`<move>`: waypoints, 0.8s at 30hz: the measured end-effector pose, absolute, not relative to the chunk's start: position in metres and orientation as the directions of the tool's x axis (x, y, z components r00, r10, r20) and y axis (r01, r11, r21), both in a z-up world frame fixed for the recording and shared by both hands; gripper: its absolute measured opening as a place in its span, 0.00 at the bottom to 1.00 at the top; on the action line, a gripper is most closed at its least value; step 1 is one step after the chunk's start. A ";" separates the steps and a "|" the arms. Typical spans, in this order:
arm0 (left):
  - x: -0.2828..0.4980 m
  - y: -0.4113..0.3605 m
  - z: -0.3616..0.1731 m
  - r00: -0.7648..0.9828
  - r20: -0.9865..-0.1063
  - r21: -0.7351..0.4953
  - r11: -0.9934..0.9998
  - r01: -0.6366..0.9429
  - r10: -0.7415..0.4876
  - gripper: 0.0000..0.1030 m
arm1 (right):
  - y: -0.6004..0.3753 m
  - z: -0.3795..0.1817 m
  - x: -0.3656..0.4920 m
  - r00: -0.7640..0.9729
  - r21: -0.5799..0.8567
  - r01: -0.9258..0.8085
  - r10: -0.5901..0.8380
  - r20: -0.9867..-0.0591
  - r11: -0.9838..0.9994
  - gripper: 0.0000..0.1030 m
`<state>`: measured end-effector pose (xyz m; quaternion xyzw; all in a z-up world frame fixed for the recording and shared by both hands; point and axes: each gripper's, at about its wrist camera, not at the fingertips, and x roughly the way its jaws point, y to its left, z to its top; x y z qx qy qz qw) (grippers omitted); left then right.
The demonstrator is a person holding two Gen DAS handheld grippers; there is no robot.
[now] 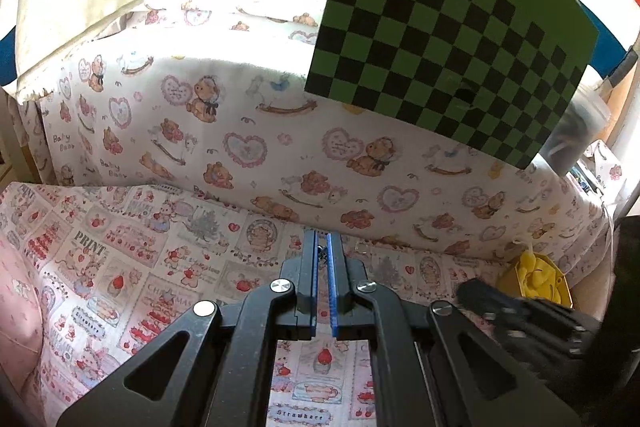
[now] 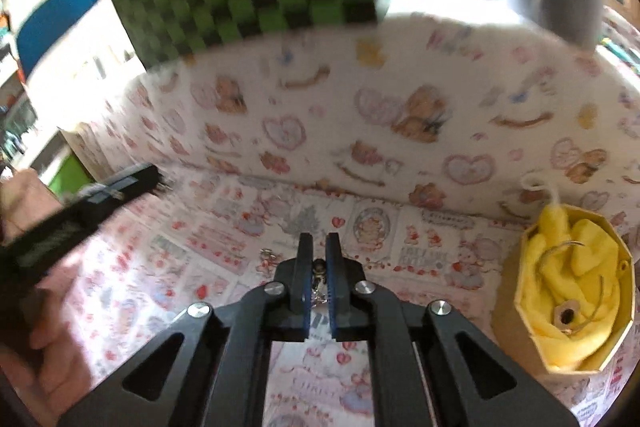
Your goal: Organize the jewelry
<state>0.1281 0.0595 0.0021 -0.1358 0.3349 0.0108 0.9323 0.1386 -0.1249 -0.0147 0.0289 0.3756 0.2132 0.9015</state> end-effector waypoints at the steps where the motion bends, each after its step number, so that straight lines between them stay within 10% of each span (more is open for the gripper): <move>1: 0.128 0.059 0.003 0.776 -0.626 -0.244 0.964 -0.107 -0.072 0.03 | -0.130 -0.011 0.134 0.629 0.222 -0.369 0.418 -0.656 0.903 0.06; 24: 0.098 -0.018 0.037 0.792 -0.567 -0.209 0.970 0.128 -0.226 0.03 | -0.307 0.025 0.079 0.787 0.406 -0.233 0.416 -0.456 0.884 0.05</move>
